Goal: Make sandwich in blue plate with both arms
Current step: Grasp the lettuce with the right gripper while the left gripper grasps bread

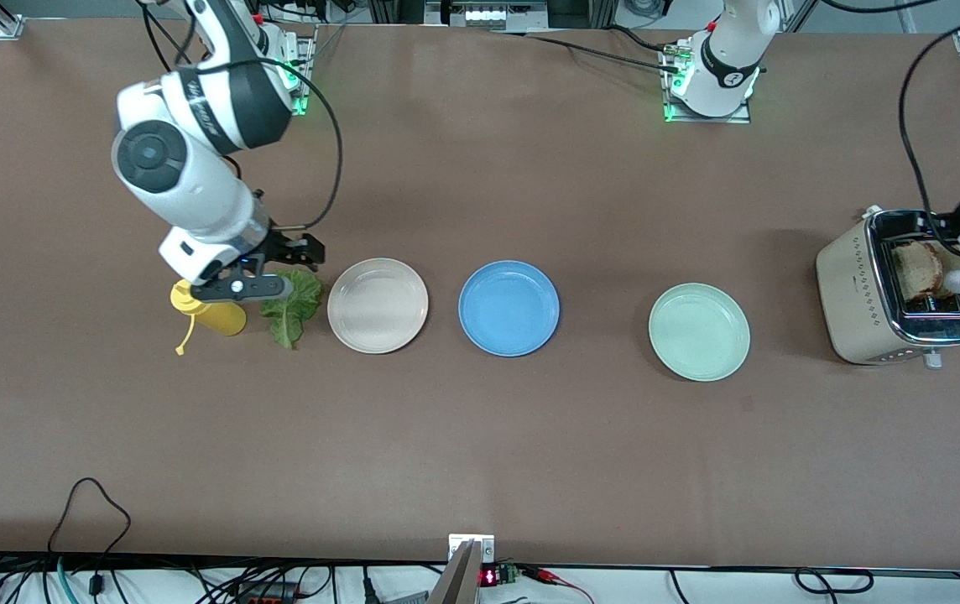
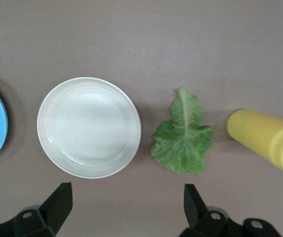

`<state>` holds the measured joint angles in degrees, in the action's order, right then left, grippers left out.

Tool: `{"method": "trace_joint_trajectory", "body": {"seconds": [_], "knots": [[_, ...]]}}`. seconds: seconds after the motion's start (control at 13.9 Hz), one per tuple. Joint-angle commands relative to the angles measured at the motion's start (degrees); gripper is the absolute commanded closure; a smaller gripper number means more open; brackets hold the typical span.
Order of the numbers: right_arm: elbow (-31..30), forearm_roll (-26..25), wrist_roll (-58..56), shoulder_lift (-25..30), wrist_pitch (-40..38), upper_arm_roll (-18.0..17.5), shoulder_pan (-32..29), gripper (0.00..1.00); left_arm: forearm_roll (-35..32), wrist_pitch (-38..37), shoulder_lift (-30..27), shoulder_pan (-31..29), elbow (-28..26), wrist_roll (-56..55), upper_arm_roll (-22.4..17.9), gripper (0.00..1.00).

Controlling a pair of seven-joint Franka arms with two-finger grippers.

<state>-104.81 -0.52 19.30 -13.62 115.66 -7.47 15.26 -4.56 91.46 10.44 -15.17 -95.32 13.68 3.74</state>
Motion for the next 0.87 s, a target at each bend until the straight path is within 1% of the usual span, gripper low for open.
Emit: {"method": "trace_joint_trajectory", "body": {"seconds": [0.0,0.07,0.14,0.29,0.36,0.51,0.65,0.72,0.79], "knots": [[1.36,-1.4,3.89,-2.89,2.01,0.35,0.91,0.0,-0.8,6.34,-0.6,-3.98,-4.51,7.82,0.57,0.01],[1.97,-2.19,5.56,-4.21,2.55,0.35,1.44,0.0,-0.8,9.15,-0.69,-5.3,-6.27,9.77,0.66,0.03],[2.32,-2.81,7.14,-5.44,2.81,0.35,1.79,0.0,-0.8,12.05,-1.04,-6.09,-8.11,10.57,0.66,0.09],[2.68,-4.74,8.38,-7.72,4.65,0.53,1.71,0.0,-0.8,13.83,-1.57,-6.19,-9.62,11.37,0.57,0.38],[2.68,-4.84,8.47,-9.3,5.18,0.53,1.45,0.0,-0.8,14.44,-1.57,-6.54,-10.06,11.63,0.57,0.46],[2.68,-4.84,8.65,-12.29,6.93,0.97,0.4,0.0,-0.8,16.55,-1.57,-7.42,-11.55,12.59,0.57,0.5],[2.68,-5.36,7.77,-14.93,10.35,1.06,-2.32,0.0,-0.8,19.8,-1.39,-9.08,-13.04,14.61,0.57,0.51],[2.59,-6.15,7.07,-16.68,12.11,1.06,-2.77,0.0,-0.8,20.33,-1.48,-9.26,-13.66,15.06,0.57,0.51],[2.33,-6.59,6.02,-17.31,13.18,1.06,-3.39,0.0,-0.8,20.95,-1.22,-9.7,-13.84,15.24,0.57,0.52]]}}
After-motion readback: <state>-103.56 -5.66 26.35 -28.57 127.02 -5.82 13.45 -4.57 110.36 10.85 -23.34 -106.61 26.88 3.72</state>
